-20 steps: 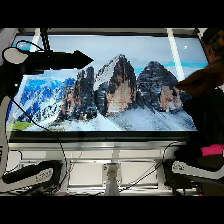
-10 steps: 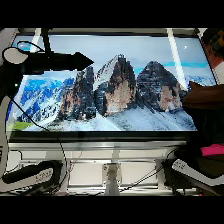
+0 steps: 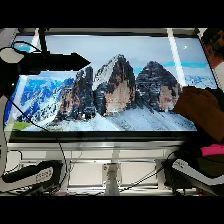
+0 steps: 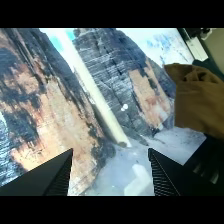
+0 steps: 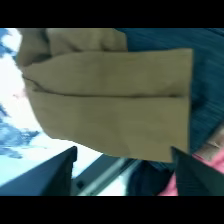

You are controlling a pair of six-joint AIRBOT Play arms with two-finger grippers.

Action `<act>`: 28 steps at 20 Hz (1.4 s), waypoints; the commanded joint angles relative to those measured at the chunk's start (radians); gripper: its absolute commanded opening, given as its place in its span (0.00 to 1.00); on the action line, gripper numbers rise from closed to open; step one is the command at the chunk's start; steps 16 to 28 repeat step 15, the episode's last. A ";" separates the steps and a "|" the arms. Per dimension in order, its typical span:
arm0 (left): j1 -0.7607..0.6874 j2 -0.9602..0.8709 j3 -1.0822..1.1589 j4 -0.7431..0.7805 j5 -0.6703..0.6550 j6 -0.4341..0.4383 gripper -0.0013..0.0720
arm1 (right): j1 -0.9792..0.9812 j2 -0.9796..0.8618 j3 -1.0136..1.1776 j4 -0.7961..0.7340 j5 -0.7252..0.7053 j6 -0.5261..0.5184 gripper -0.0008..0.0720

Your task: Fold the clothes and pants, and hang the long-sleeved shirts on hangers.

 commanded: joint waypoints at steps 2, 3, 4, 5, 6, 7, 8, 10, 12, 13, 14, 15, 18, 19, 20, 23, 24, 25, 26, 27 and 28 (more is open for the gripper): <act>0.045 0.001 0.000 0.000 -0.020 0.000 0.71 | 0.006 0.018 -0.001 0.270 -0.066 -0.001 0.48; 0.045 0.001 0.000 0.000 -0.019 0.000 0.71 | 0.023 0.026 0.000 0.288 -0.080 -0.001 0.35; 0.045 0.001 0.000 0.000 -0.020 0.000 0.71 | 0.046 0.037 0.001 0.294 -0.098 -0.005 0.18; 0.043 0.001 0.000 0.000 -0.020 0.000 0.71 | 0.071 0.047 0.001 0.306 -0.117 -0.013 0.04; 0.043 0.000 0.000 0.000 -0.020 0.000 0.71 | 0.104 0.059 0.001 0.311 -0.143 -0.029 0.03; 0.043 0.000 0.000 0.000 -0.019 0.000 0.71 | 0.145 0.070 0.001 0.310 -0.159 -0.059 0.03; 0.043 0.000 0.000 0.000 -0.020 0.000 0.71 | 0.182 0.079 0.001 0.309 -0.169 -0.080 0.03; 0.043 0.000 0.000 0.000 -0.019 0.000 0.71 | 0.281 0.095 0.001 0.306 -0.174 -0.117 0.03; 0.043 0.000 0.000 0.000 -0.020 0.000 0.71 | 0.374 0.105 0.001 0.301 -0.173 -0.119 0.03; 0.043 0.000 0.000 0.000 -0.019 0.000 0.71 | 0.419 0.107 0.001 0.299 -0.173 -0.119 0.03; 0.043 0.000 0.000 0.000 -0.020 0.000 0.71 | 0.457 0.108 0.001 0.298 -0.172 -0.119 0.03; 0.043 0.000 0.000 0.000 -0.020 0.000 0.71 | 0.497 0.108 0.001 0.298 -0.171 -0.119 0.03; 0.043 0.000 0.000 0.000 -0.020 0.000 0.71 | 0.497 0.108 0.001 0.298 -0.171 -0.119 0.03; 0.043 0.000 0.000 0.000 -0.020 0.000 0.71 | 0.497 0.108 0.001 0.298 -0.171 -0.119 0.03; 0.043 0.000 0.000 0.000 -0.020 0.000 0.71 | 0.497 0.108 0.001 0.298 -0.171 -0.119 0.03; 0.043 0.000 0.000 0.000 -0.020 0.000 0.71 | 0.497 0.108 0.001 0.298 -0.171 -0.119 0.03; 0.043 0.000 0.000 0.000 -0.020 0.000 0.71 | 0.497 0.108 0.001 0.298 -0.171 -0.119 0.03; 0.043 0.000 0.000 0.000 -0.020 0.000 0.71 | 0.497 0.108 0.001 0.298 -0.171 -0.119 0.03; 0.043 0.000 0.000 0.000 -0.020 0.000 0.71 | 0.497 0.108 0.001 0.298 -0.171 -0.119 0.03; 0.043 0.000 0.000 0.000 -0.020 0.000 0.71 | 0.497 0.108 0.001 0.298 -0.171 -0.119 0.03; 0.043 0.000 0.000 0.000 -0.020 0.000 0.71 | 0.497 0.108 0.001 0.298 -0.171 -0.119 0.03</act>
